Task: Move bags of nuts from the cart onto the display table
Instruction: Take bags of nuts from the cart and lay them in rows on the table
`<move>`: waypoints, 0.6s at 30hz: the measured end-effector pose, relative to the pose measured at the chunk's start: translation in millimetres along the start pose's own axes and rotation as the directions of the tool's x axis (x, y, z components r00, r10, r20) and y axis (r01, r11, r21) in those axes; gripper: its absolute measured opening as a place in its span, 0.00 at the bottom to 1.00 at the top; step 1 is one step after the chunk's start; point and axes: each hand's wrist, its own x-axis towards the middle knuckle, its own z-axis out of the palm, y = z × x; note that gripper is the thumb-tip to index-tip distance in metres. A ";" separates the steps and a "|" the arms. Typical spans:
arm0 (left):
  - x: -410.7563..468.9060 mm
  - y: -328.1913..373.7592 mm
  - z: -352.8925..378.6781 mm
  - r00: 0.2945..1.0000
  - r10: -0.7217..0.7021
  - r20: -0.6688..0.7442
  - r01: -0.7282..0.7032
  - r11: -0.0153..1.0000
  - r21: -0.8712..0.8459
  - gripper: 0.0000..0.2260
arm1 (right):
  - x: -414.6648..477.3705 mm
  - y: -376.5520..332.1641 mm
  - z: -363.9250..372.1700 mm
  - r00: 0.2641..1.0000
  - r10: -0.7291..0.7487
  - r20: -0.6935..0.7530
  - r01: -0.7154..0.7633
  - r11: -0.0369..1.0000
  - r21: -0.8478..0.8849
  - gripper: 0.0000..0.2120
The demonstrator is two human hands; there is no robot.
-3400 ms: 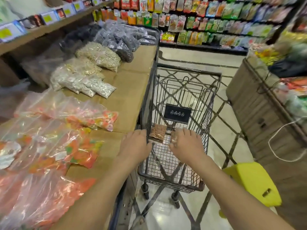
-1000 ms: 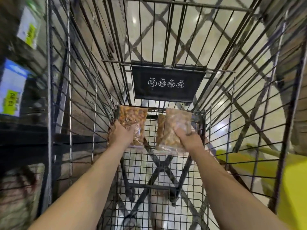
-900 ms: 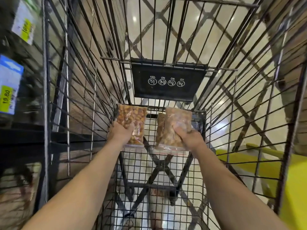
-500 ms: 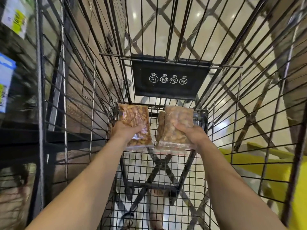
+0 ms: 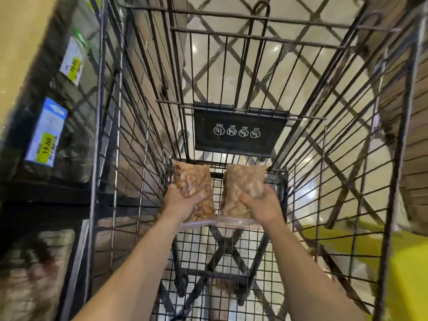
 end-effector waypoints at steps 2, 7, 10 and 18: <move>-17.0 1.2 -8.6 1.000 0.027 -0.008 -0.027 0.999 -0.037 0.22 | -16.3 -5.4 -1.6 0.999 -0.039 -0.018 0.039 0.999 -0.010 0.27; -62.8 1.4 -37.8 0.990 0.117 -0.074 -0.116 0.993 0.013 0.20 | -65.1 -34.7 -11.0 0.982 -0.187 -0.008 0.187 0.982 0.033 0.25; -101.7 9.9 -60.6 0.974 0.201 -0.107 -0.196 0.979 0.057 0.21 | -95.6 -54.8 -17.4 0.970 -0.241 0.018 0.240 0.969 0.050 0.18; -217.7 23.5 -118.0 0.895 0.406 -0.184 -0.413 0.911 0.000 0.21 | -202.7 -117.9 -24.5 0.892 -0.449 0.048 0.447 0.893 0.051 0.20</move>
